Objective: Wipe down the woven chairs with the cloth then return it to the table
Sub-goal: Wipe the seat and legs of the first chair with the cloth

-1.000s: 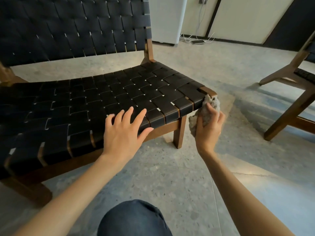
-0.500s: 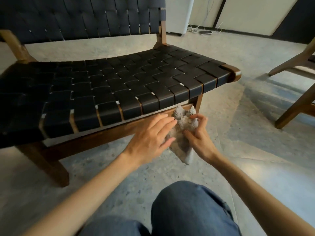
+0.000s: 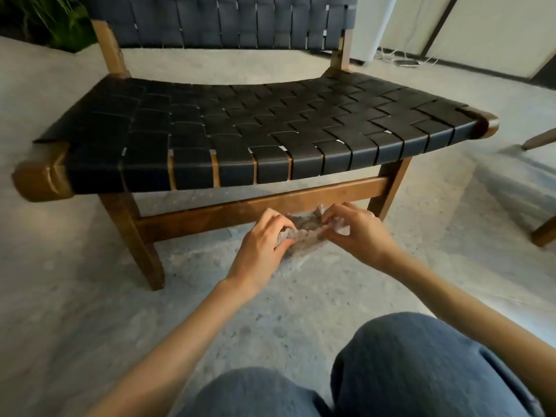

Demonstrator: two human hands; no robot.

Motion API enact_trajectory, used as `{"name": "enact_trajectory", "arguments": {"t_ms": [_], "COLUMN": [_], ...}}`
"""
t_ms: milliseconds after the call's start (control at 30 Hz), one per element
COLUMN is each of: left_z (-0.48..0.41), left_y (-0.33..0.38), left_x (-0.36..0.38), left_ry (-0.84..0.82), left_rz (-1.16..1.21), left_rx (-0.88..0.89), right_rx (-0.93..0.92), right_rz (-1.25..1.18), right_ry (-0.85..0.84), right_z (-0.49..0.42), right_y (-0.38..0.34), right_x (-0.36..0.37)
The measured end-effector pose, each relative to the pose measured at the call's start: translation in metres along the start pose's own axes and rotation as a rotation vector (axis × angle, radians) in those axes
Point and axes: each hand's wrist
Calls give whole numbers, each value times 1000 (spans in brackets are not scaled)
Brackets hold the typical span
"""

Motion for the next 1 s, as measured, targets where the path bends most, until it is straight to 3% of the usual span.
{"name": "enact_trajectory", "arguments": {"t_ms": [167,367,467,600,767,833,900,933,1000], "left_z": [13,36,43,47,29,23,14,9,-1], "left_y": [-26,-60,-76,-93,-95,-95,-97,-97,-100], "left_x": [-22,-46,-53,-60,-63,-61,-59,-59,-61], "left_ry": [10,-6,78,251,303,352,394,434,543], "left_rz": [-144,-272,-372,-480,-679,-587,-271,-36,362], "left_rx": [39,86,9,-133,-345,-443,-608,-721,-884], "right_rx": [-88,-65,-4,27,246,416,494,483,335], "right_rz": [183,5,-99,-33,-454,-785,-1036,-1082,-907], "right_ry": [-9,95,104,71,24,-62,-104,-91,-4], "right_z": [-8,-13,-18,-24,-26,-29,-35,-38,-45], "right_y": [-13,-20,-14,-7,-8,-16,-25,-29,-36], "right_x": [15,31,36,46,65,72,80,86,98]}}
Point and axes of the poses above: each hand's wrist, its own z-axis away from the middle knuckle, its own x-axis out of the palm, y = z × x, and after that the axes turned 12 degrees about y, right-handed
